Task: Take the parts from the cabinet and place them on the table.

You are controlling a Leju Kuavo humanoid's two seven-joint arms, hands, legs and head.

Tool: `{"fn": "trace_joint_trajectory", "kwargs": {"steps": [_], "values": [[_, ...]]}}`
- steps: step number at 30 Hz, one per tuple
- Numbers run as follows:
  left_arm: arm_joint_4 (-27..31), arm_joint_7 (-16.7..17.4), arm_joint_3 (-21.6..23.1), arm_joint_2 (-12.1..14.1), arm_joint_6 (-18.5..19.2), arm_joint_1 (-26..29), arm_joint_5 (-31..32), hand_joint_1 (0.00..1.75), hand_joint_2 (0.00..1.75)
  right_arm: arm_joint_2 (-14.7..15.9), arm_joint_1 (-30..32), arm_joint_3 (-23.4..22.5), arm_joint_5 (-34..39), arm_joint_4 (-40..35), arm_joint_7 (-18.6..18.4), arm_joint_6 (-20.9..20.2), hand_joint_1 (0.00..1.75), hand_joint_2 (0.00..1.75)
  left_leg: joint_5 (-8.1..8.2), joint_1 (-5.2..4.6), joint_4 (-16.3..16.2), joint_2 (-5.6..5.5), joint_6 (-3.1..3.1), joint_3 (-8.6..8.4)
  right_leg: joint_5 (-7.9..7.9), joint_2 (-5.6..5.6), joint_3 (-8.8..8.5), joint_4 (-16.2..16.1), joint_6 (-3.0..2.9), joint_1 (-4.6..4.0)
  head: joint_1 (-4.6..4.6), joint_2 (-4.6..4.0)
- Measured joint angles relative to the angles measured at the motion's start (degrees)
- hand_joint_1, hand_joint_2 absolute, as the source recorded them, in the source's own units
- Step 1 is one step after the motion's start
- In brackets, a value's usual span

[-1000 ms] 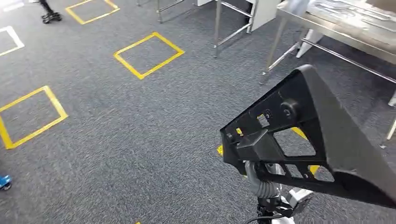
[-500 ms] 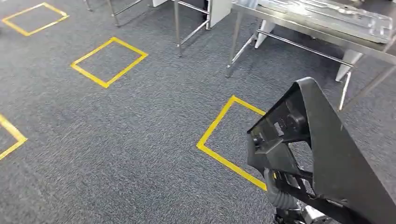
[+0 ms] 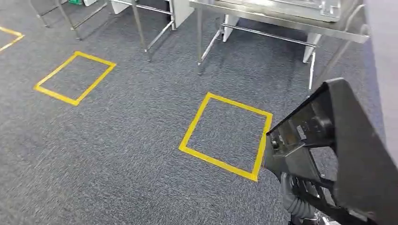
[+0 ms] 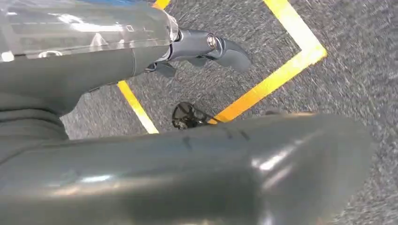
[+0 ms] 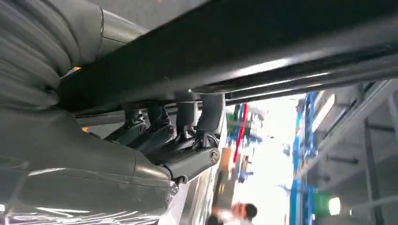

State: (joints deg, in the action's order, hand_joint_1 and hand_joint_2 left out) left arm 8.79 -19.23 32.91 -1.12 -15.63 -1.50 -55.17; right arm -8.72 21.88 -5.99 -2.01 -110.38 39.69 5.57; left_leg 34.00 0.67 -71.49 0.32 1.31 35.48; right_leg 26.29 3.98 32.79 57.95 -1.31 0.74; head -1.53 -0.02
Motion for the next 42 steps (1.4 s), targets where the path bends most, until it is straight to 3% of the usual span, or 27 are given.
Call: {"fn": "trace_joint_trajectory", "kwargs": {"steps": [2,4,8,9,10,12,13,14,15,17,18,19,22,24,25,28,29,30,32,33,34,35,37,38,40,41,42], "values": [[0.0,-0.3,0.6,0.4,0.5,0.0,0.5,0.00,0.00,-0.2,0.9,-0.2,-0.4,-0.4,0.0,1.3,1.75,1.75,-5.59,0.21,10.2,-0.66,-0.05,-4.31,0.31,0.81,-0.06,0.5,0.34,0.08,0.00,0.00],[0.0,-0.8,1.0,0.6,1.5,-0.3,0.5,0.00,0.00,-0.4,1.7,-0.9,-0.8,-0.5,0.0,2.3,1.75,1.75,-5.06,0.08,13.4,-1.77,-0.65,-5.27,0.71,1.38,0.43,1.2,1.07,-0.25,0.02,0.00],[0.0,-1.2,2.0,0.9,2.6,-0.6,0.7,0.00,0.00,-0.4,3.3,-1.6,-1.3,-0.7,0.0,3.2,1.75,1.75,-5.61,0.06,14.0,-1.15,-2.37,-5.60,0.77,1.08,0.43,1.0,2.46,0.04,0.07,0.00],[0.0,-1.2,2.1,1.0,2.7,-0.5,0.7,0.00,0.00,-0.4,3.5,-1.7,-1.4,-0.8,0.0,3.3,1.75,1.75,-5.70,0.05,14.1,-0.91,-2.65,-5.67,2.05,-1.64,1.09,2.7,2.72,-0.09,0.07,0.00],[0.0,-1.2,2.1,1.1,2.7,-0.3,0.7,0.00,0.00,-0.4,3.5,-1.7,-1.4,-0.9,0.0,3.3,1.75,1.75,-5.68,0.03,14.0,-0.68,-2.82,-5.65,4.04,-2.89,2.67,5.9,2.96,-0.06,0.07,0.00],[0.0,-1.2,2.2,1.2,2.8,-0.1,0.7,0.00,0.00,-0.4,3.5,-1.9,-1.3,-0.9,0.0,3.4,1.75,1.75,-5.53,-0.17,14.0,-0.11,-3.01,-5.64,8.13,-3.59,7.16,14.8,3.31,0.11,0.07,0.00],[0.0,-1.2,2.2,1.3,2.8,0.0,0.7,0.00,0.00,-0.4,3.7,-1.9,-1.3,-0.9,0.0,3.5,1.75,1.75,-5.26,-0.23,14.0,0.20,-3.06,-5.70,9.07,-3.64,9.50,19.1,3.38,0.11,0.07,0.00],[0.0,-1.2,2.2,1.4,2.8,0.1,0.7,0.00,0.00,-0.4,3.8,-2.0,-1.3,-0.9,0.0,3.5,1.75,1.75,-5.11,-0.24,14.0,0.37,-3.02,-5.86,8.31,-3.64,9.89,19.4,3.39,0.10,0.07,0.00],[0.0,-1.2,2.2,1.4,2.9,0.1,0.7,0.00,0.00,-0.4,3.9,-2.0,-1.4,-0.9,0.0,3.7,1.75,1.75,-4.76,-0.26,14.0,0.43,-2.97,-6.16,6.39,-3.65,9.05,17.2,3.31,0.08,0.07,0.00],[0.0,-1.2,2.3,1.4,3.0,0.0,0.7,0.00,0.00,-0.4,3.9,-2.0,-1.9,-0.9,0.0,4.3,1.75,1.75,-4.05,-0.26,14.0,0.68,-2.75,-7.29,0.49,-3.87,3.67,6.7,2.72,-0.03,0.07,0.00],[0.0,-1.2,2.4,1.4,3.1,0.0,0.7,0.00,0.00,-0.4,3.8,-2.0,-2.2,-0.9,0.0,4.7,1.75,1.75,-3.72,-0.26,14.1,0.78,-2.58,-7.43,-0.62,-4.42,1.55,2.2,2.26,-0.22,0.07,0.00],[0.0,-1.2,2.6,1.4,3.1,-0.1,0.7,0.00,0.00,-0.4,3.8,-2.0,-2.6,-0.9,0.0,5.1,1.75,1.75,-3.30,-0.65,14.0,0.87,-2.14,-7.62,0.78,-4.76,0.84,1.3,1.95,-0.76,0.09,0.00],[0.0,-0.9,2.8,1.5,3.1,-0.4,0.5,0.00,0.00,-0.4,3.6,-2.0,-3.3,-0.8,0.0,5.9,1.75,1.75,-2.74,-0.36,14.7,1.25,-1.26,-8.18,1.49,-4.36,0.83,1.3,0.84,-1.07,0.04,0.00],[0.0,-0.8,3.1,1.6,3.0,-0.6,0.4,0.00,0.00,-0.4,3.2,-1.9,-3.5,-0.7,0.0,5.9,1.75,1.75,-2.11,-0.45,13.7,0.94,-0.68,-8.95,1.47,-3.85,-0.90,-0.1,0.31,-0.36,0.09,0.00],[0.0,-0.8,3.1,1.6,2.9,-0.6,0.3,0.00,0.00,-0.4,2.8,-1.9,-3.6,-0.7,0.0,5.9,1.75,1.75,-1.01,-0.45,10.6,0.47,-0.62,-7.36,1.88,-3.99,-1.61,-0.3,-0.27,-0.16,0.00,0.00],[0.0,-0.6,3.4,1.6,3.0,-0.5,0.1,0.00,0.00,-0.5,2.2,-1.8,-3.9,-0.2,0.0,5.8,1.75,1.75,2.92,-0.27,-3.7,0.14,-0.10,2.15,3.55,-3.72,-3.44,-0.3,-0.52,-0.20,0.00,0.00],[0.0,-0.4,3.5,1.6,3.0,-0.3,0.1,0.00,0.00,-0.5,2.2,-1.8,-4.2,0.0,0.0,5.8,1.75,1.75,2.04,-0.24,-5.5,0.14,-0.01,4.29,4.20,-3.51,-4.24,-0.3,-0.48,-0.21,0.00,0.00],[0.0,-0.3,3.5,1.6,3.0,-0.2,0.1,0.00,0.00,-0.5,2.1,-1.8,-4.3,0.3,0.0,5.8,1.75,1.75,-0.56,-0.22,-4.2,0.14,-0.01,5.08,4.96,-3.24,-5.27,-0.3,-0.44,-0.19,0.00,0.00],[0.0,-0.2,3.5,1.7,2.9,0.1,0.1,0.00,0.00,-0.5,1.9,-1.8,-4.3,0.6,0.0,5.7,1.75,1.75,-8.78,-0.21,5.0,0.11,-0.29,3.16,6.80,-2.86,-7.72,-0.3,-0.16,-0.13,0.00,0.00],[0.0,-0.2,3.5,1.7,2.9,0.2,0.1,0.00,0.00,-0.6,1.9,-1.8,-4.4,0.6,0.0,5.7,1.75,1.75,-11.61,-0.24,9.7,0.07,-0.57,2.27,7.74,-2.85,-8.56,-0.4,0.06,-0.11,0.00,0.00],[-0.2,0.0,3.5,1.8,2.8,0.4,0.0,0.00,0.00,-0.7,1.5,-1.8,-4.4,0.8,0.0,5.6,1.75,1.75,-10.31,-0.64,8.7,-0.20,-0.72,1.91,8.26,-2.74,-8.60,-0.5,0.52,-0.26,0.02,0.00],[-0.3,0.0,3.5,1.8,2.8,0.2,0.0,0.00,0.00,-0.7,1.3,-1.8,-4.5,0.9,0.0,5.3,1.75,1.75,-9.12,-0.78,11.1,-0.17,-1.02,0.79,8.45,-2.52,-8.53,-0.5,0.97,-0.32,-0.08,0.02],[-0.3,0.2,3.6,1.8,2.8,0.1,0.0,0.00,0.00,-0.7,1.2,-1.8,-4.9,1.0,0.0,5.0,1.75,1.75,-8.25,-0.92,11.8,-0.21,-1.99,0.47,7.85,-2.66,-9.26,-1.1,1.82,-0.15,-0.07,0.02],[-0.3,0.2,3.6,1.8,2.8,0.1,0.0,0.00,0.00,-0.7,1.0,-1.8,-4.9,1.0,0.0,4.8,1.75,1.75,-7.99,-0.81,12.6,-0.17,-2.35,-0.47,6.78,-2.65,-9.11,-0.1,2.27,-0.18,-0.04,0.00],[-0.3,0.1,3.6,1.7,2.9,0.3,-0.1,0.00,0.00,-0.7,0.6,-1.8,-4.9,1.3,0.0,4.6,1.75,1.75,-7.57,-0.42,14.6,-0.26,-2.91,-3.19,4.24,-3.38,-5.15,7.1,2.41,-0.04,0.00,0.00],[-0.3,0.1,3.6,1.7,2.9,0.3,-0.1,0.00,0.00,-0.7,0.5,-1.8,-4.7,1.3,0.0,4.6,1.75,1.75,-7.22,-0.43,15.4,-0.13,-2.96,-4.22,4.54,-3.43,-2.13,11.2,2.56,-0.03,0.02,0.00],[-0.3,0.1,3.6,1.7,2.9,0.3,-0.2,0.00,0.00,-0.7,0.4,-1.8,-4.3,1.5,-0.1,4.5,1.75,1.75,-6.75,-0.44,16.0,-0.10,-3.02,-5.44,6.52,-3.44,0.87,14.4,2.65,-0.02,0.02,0.00]]}}
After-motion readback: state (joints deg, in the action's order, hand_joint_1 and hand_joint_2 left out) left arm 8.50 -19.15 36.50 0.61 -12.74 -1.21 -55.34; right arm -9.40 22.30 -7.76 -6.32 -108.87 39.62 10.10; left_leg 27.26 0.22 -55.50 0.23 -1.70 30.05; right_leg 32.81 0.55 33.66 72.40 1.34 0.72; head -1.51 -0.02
